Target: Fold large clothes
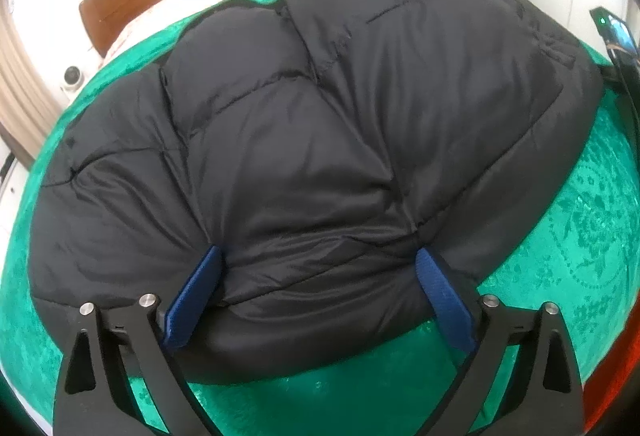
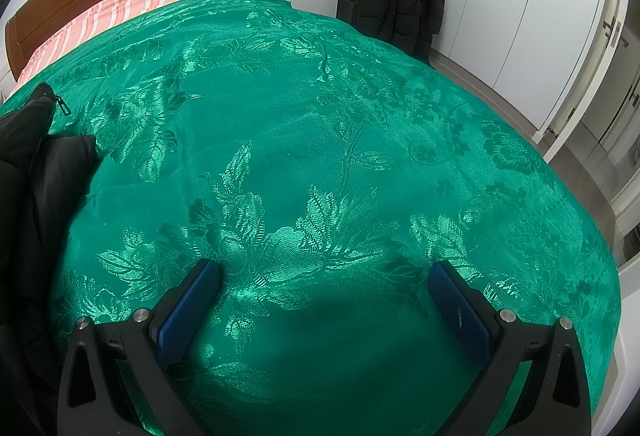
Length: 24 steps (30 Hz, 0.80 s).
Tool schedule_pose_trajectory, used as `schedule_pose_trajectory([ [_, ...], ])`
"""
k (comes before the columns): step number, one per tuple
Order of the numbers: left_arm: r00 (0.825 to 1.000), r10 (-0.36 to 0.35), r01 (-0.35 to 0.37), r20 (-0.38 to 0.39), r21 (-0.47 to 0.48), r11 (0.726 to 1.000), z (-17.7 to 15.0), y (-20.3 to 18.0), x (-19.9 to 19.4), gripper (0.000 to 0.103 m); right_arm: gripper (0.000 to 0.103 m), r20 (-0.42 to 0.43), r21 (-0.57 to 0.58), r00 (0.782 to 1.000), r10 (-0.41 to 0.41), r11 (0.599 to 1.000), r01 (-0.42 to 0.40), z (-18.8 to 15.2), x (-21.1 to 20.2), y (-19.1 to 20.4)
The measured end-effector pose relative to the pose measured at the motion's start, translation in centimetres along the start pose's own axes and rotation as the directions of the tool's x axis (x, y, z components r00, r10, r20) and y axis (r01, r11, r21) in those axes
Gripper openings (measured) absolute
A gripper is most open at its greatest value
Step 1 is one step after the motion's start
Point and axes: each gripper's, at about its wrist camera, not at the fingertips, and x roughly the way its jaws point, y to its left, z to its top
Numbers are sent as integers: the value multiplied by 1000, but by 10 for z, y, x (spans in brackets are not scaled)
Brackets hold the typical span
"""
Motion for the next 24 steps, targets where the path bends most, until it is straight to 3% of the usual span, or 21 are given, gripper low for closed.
schedule_pose_trajectory([
  [3, 1000, -23, 23, -14, 3, 1000, -2, 0, -11, 97, 103, 0, 0, 1000, 0, 1000, 0, 0, 0, 0],
  [7, 994, -112, 112, 1, -1, 994, -14, 0, -39, 97, 103, 0, 1, 1000, 2, 1000, -2, 0, 0, 0],
  [13, 978, -205, 209, 39, -146, 967, -16, 27, -60, 97, 103, -30, -4, 999, -40, 999, 40, 16, 12, 13],
  [15, 978, -203, 210, 52, -193, 958, -10, 37, -62, 97, 103, -44, 14, 999, 22, 1000, -22, 21, 10, 7],
  [17, 977, -196, 209, 79, -223, 952, -2, 48, -65, 97, 103, -22, 67, 980, 197, 979, -195, 23, -7, -7],
  [18, 976, -192, 210, 99, -232, 950, 2, 55, -65, 97, 103, 26, 113, 952, 304, 946, -305, 20, -23, -17],
  [19, 975, -191, 214, 118, -238, 947, 3, 57, -68, 97, 103, 85, 146, 908, 410, 897, -418, 17, -40, -26],
  [20, 968, -201, 233, 148, -244, 941, 6, 59, -71, 97, 103, 151, 160, 811, 566, 795, -585, 10, -58, -34],
  [21, 961, -217, 255, 170, -246, 935, 9, 57, -71, 97, 103, 173, 163, 730, 662, 711, -684, 5, -66, -37],
  [22, 942, -263, 310, 208, -235, 921, 11, 55, -73, 97, 103, 177, 173, 640, 747, 617, -768, 1, -70, -37],
  [23, 929, -295, 343, 224, -221, 913, 12, 54, -75, 97, 103, 160, 201, 563, 811, 531, -823, -4, -69, -34],
  [24, 912, -336, 383, 235, -194, 903, 16, 46, -73, 97, 103, 127, 243, 517, 847, 478, -844, -9, -63, -30],
])
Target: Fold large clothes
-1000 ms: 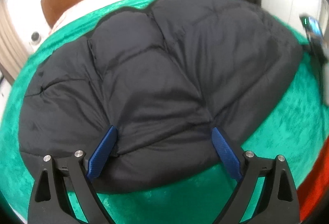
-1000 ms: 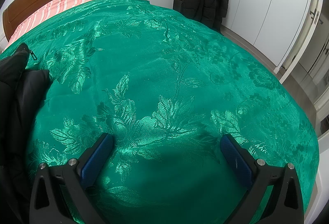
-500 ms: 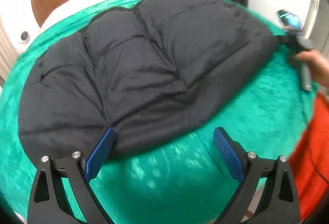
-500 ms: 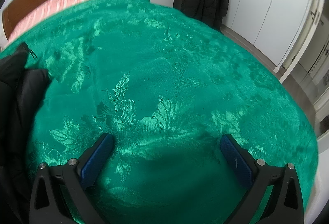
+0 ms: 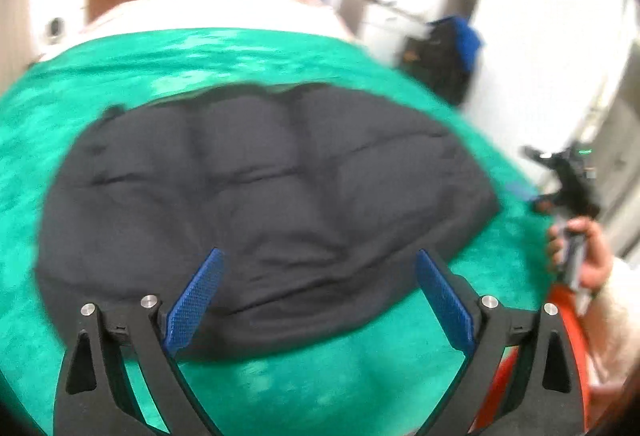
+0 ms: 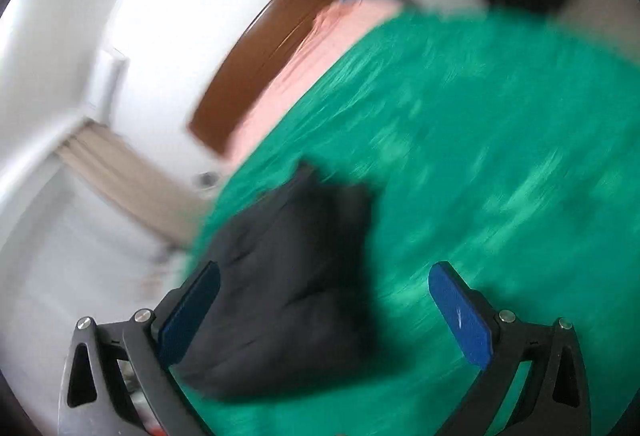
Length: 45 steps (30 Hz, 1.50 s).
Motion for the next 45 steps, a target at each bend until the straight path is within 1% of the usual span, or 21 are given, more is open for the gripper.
schedule_pose_trajectory([
  [1, 999, -38, 38, -6, 30, 999, 1, -8, 5, 97, 103, -38, 49, 999, 14, 999, -12, -5, 8, -6],
  [4, 993, -117, 116, -5, 113, 987, 7, -28, 16, 97, 103, -122, 177, 992, -19, 983, 40, -18, 32, -28],
  [6, 989, -150, 148, 3, 111, 983, 14, -34, 22, 97, 103, -100, 194, 994, 47, 981, -27, -25, 34, -21],
  [8, 983, -185, 184, 10, 76, 980, 24, -31, 30, 97, 103, -90, 264, 981, 175, 954, -146, -30, 38, -15],
  [9, 979, -201, 201, 7, 54, 978, 29, -28, 39, 97, 103, -77, 297, 976, 202, 939, -171, -31, 41, -13],
  [10, 978, -207, 207, 0, 44, 977, 32, -26, 45, 97, 103, -68, 299, 981, 181, 942, -153, -32, 46, -10],
  [12, 976, -204, 207, -74, 34, 978, 33, -23, 75, 97, 103, -90, 287, 990, 104, 955, -75, -36, 63, -9],
  [14, 974, -178, 184, -142, 29, 982, 28, -19, 97, 97, 103, -80, 267, 995, 62, 963, -38, -40, 74, -6],
  [16, 975, -162, 169, -153, 35, 985, 24, -16, 108, 97, 103, -53, 251, 996, 67, 966, -51, -41, 82, 3],
  [20, 974, -156, 166, -163, 45, 985, 21, -20, 110, 98, 103, -45, 324, 988, 148, 938, -126, -29, 103, 10],
  [23, 974, -144, 157, -173, 61, 986, 18, -24, 109, 98, 101, -82, 330, 991, 108, 941, -76, -20, 126, 5],
  [25, 974, -136, 151, -181, 74, 986, 17, -26, 109, 99, 94, -90, 321, 992, 85, 946, -52, -17, 131, 7],
  [26, 974, -133, 149, -184, 79, 986, 16, -27, 110, 99, 90, -93, 297, 992, 80, 954, -49, -16, 130, 10],
  [28, 973, -132, 150, -188, 88, 985, 18, -24, 106, 100, 65, -90, 224, 995, 46, 974, -25, -15, 121, 15],
  [31, 973, -133, 150, -190, 83, 985, 17, -25, 104, 100, 52, -59, 126, 998, 9, 992, -2, -13, 116, 31],
  [33, 972, -138, 153, -191, 64, 986, 19, -24, 104, 100, 50, -42, 17, 999, -30, 999, 30, -10, 110, 55],
  [36, 964, -176, 171, -197, -46, 984, 25, -8, 93, 98, 48, -9, -147, 997, -73, 987, 71, -4, 107, 101],
  [38, 962, -208, 182, -177, -154, 971, 32, 10, 75, 97, 48, 18, -255, 996, -89, 963, 90, -2, 103, 134],
  [41, 978, -181, 155, -99, -226, 962, 39, 43, 30, 97, 48, 54, -424, 992, -111, 897, 123, -7, 104, 189],
  [43, 990, -132, 116, -51, -246, 962, 38, 70, -3, 97, 48, 75, -543, 988, -131, 826, 151, -20, 109, 227],
  [45, 996, -86, 76, -25, -272, 959, 34, 96, -29, 97, 48, 97, -655, 984, -148, 735, 175, -36, 125, 269],
])
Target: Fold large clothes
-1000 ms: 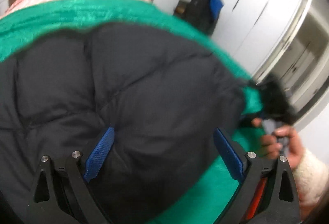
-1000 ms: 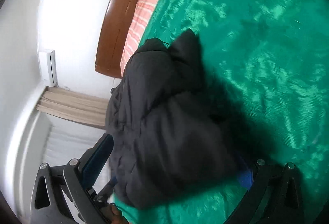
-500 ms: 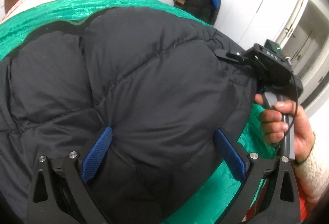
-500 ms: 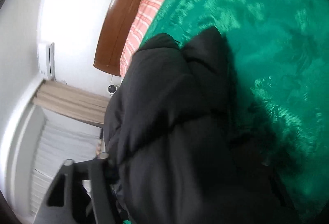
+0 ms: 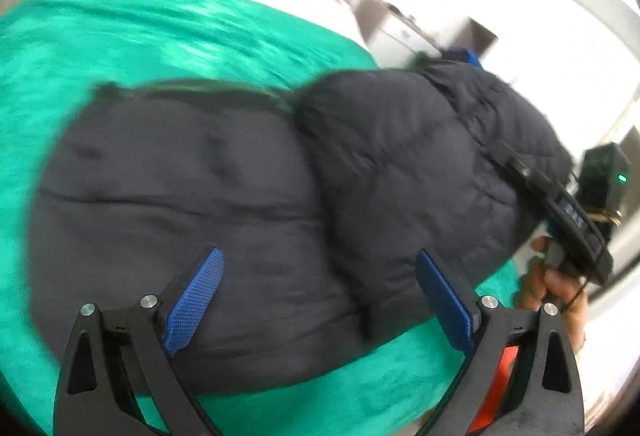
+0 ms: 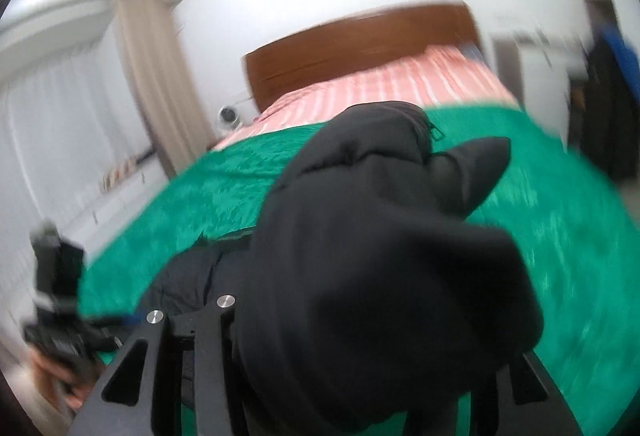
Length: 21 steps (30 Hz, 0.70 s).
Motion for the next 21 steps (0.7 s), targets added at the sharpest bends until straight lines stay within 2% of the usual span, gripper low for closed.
schedule_pose_trajectory([
  [3, 998, 58, -56, 35, -54, 997, -7, 41, -35, 97, 48, 4, -194, 1000, -19, 981, 20, 1, 11, 64],
  [5, 995, 90, -85, 53, -95, 992, -14, 67, -54, 97, 48, -3, -346, 1000, -28, 938, 25, -4, 26, 114],
  [7, 991, 114, -104, 65, -139, 985, -21, 88, -69, 97, 48, -15, -474, 1000, -24, 880, 13, -19, 39, 159],
  [11, 987, 128, -106, 94, -208, 972, -21, 113, -85, 97, 48, -97, -690, 995, -31, 723, -45, -66, 85, 230],
  [13, 986, 83, -47, 142, -238, 970, -21, 127, -100, 97, 49, -99, -772, 994, -47, 634, -47, -92, 99, 252],
  [15, 983, 29, 22, 183, -269, 963, -18, 139, -109, 98, 49, -72, -817, 995, -64, 576, -22, -110, 101, 267],
  [18, 975, -47, 106, 216, -270, 957, 1, 141, -112, 98, 50, -64, -817, 995, -72, 577, -10, -118, 99, 268],
  [19, 970, -89, 143, 228, -236, 961, 13, 134, -111, 98, 50, -60, -819, 995, -76, 574, -6, -119, 99, 265],
  [21, 966, -132, 173, 223, -177, 969, 36, 124, -104, 98, 50, -47, -829, 995, -84, 560, 8, -122, 99, 262],
])
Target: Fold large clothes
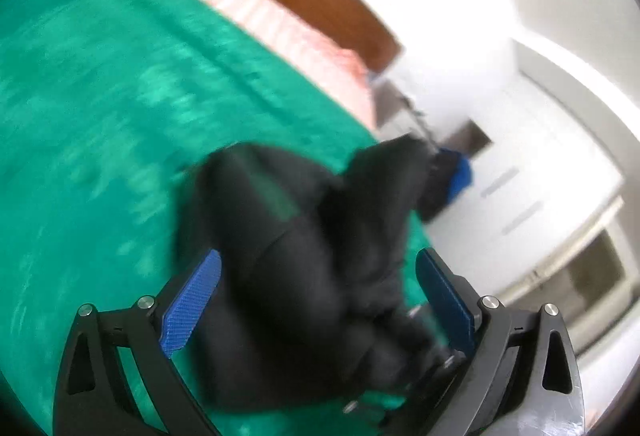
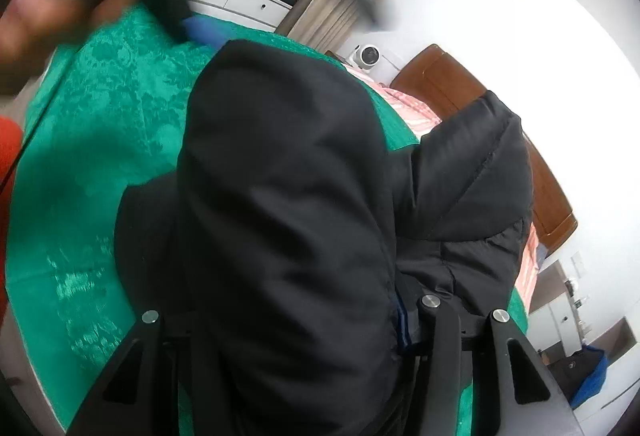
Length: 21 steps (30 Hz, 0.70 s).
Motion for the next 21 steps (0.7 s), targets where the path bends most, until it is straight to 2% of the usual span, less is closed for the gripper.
schedule_pose_trajectory([
  [2, 998, -14, 19, -69, 81, 996, 16, -24, 25, 98, 50, 4, -29, 1000, -24, 999, 24, -3, -4, 10],
  [3, 994, 4, 9, -107, 122, 993, 22, -34, 40, 98, 50, 6, -43, 999, -33, 999, 34, -5, -4, 14],
  [5, 984, 63, -31, -164, 191, 981, 25, -48, 66, 98, 50, 11, -70, 999, -50, 996, 50, -7, -7, 24],
  [6, 974, 110, -63, -198, 230, 971, 26, -55, 84, 97, 50, 15, -78, 998, -54, 995, 55, -15, -12, 23],
  [7, 967, 138, -83, -215, 249, 965, 27, -57, 95, 92, 50, 18, -82, 998, -55, 995, 57, -16, -13, 24],
  [8, 959, 164, -99, -233, 266, 959, 27, -59, 106, 82, 50, 20, -82, 998, -53, 995, 55, -18, -15, 24],
  [9, 954, 166, -96, -249, 269, 958, 26, -59, 111, 46, 52, 22, -75, 999, -49, 996, 51, -19, -18, 23],
  [10, 952, 143, -76, -271, 243, 967, 28, -55, 115, 36, 58, 25, -63, 999, -42, 997, 44, -27, -23, 22],
  [11, 955, 130, -70, -267, 223, 972, 29, -51, 115, 33, 62, 33, -45, 999, -28, 999, 30, -28, -29, 20],
  [12, 958, 117, -63, -260, 204, 977, 29, -47, 111, 30, 73, 44, -20, 999, 14, 1000, -13, -30, -37, 17],
  [13, 960, 114, -65, -255, 191, 979, 30, -41, 107, 28, 79, 57, 10, 996, 62, 998, -63, -30, -45, 14],
  [14, 961, 115, -68, -251, 188, 980, 30, -38, 103, 28, 80, 78, 54, 991, 113, 992, -118, -30, -55, 9],
  [16, 963, 118, -76, -243, 175, 982, 28, -29, 91, 28, 80, 141, 190, 963, 228, 949, -253, -32, -76, -12],
  [17, 963, 117, -79, -241, 164, 983, 27, -23, 86, 28, 80, 184, 274, 944, 274, 908, -317, -33, -85, -29],
  [19, 965, 110, -82, -237, 125, 989, 24, -4, 80, 29, 80, 240, 415, 931, 276, 837, -355, -36, -90, -66],
  [21, 967, 107, -90, -231, 84, 992, 21, 13, 76, 30, 83, 247, 552, 943, 224, 767, -327, -37, -80, -109],
])
